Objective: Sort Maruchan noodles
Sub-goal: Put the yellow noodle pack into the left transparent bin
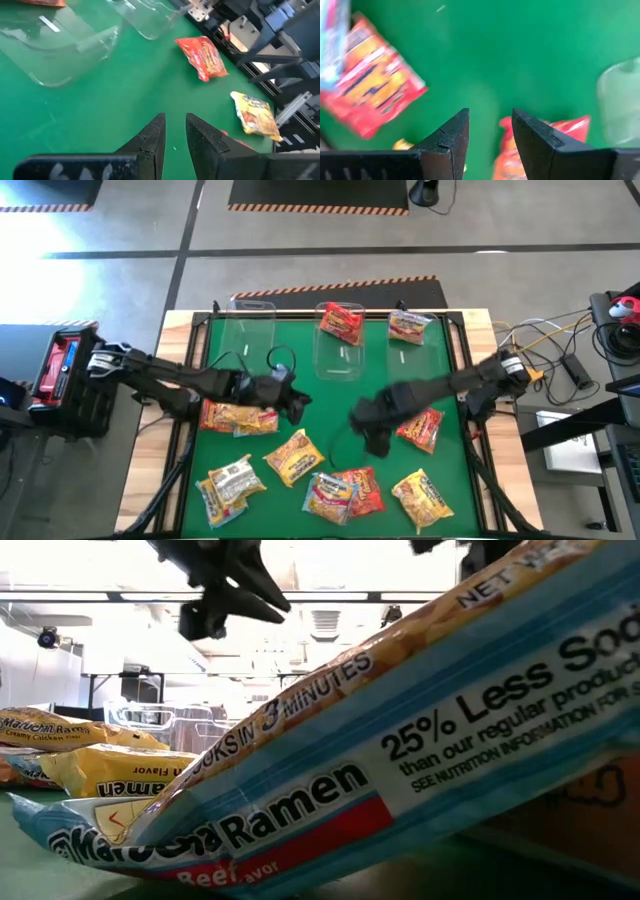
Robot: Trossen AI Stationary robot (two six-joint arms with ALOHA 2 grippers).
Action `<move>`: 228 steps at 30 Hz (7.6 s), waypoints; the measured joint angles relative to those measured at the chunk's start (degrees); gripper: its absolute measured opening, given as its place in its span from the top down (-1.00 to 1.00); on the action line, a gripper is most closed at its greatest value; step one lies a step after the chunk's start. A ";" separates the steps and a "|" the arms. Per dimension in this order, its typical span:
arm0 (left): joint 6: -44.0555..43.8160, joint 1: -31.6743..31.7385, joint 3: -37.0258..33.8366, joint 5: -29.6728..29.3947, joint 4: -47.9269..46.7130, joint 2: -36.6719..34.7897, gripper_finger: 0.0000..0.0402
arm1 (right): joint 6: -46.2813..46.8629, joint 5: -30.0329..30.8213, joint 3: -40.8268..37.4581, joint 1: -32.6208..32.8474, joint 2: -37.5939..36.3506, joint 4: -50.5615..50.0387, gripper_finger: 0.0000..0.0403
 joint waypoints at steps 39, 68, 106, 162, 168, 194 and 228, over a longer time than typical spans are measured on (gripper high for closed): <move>-12.84 -10.76 0.00 -11.55 2.92 0.00 0.71 | 47.82 -12.04 -21.27 30.51 0.13 27.31 0.37; -12.63 -9.58 0.00 -11.88 2.86 0.00 0.71 | 22.04 1.31 -30.75 21.98 0.25 33.18 0.39; -5.69 -4.90 0.00 -5.93 0.56 -0.02 0.71 | -22.62 2.66 -25.04 -10.81 -0.03 41.43 0.39; -12.60 -6.21 0.00 -5.30 3.68 7.17 0.71 | -24.37 6.95 -27.69 -6.37 1.54 49.31 0.39; -13.57 -6.08 0.00 -5.30 3.87 8.62 0.71 | 7.94 7.13 -21.22 -6.01 -1.78 44.23 0.39; -17.77 -6.12 0.00 -3.63 5.12 12.92 0.71 | 34.93 10.22 -30.32 -1.12 1.15 49.50 0.39; -14.98 -5.99 0.00 -0.12 5.98 13.09 0.71 | 25.76 5.49 -35.58 0.94 -7.69 46.26 0.51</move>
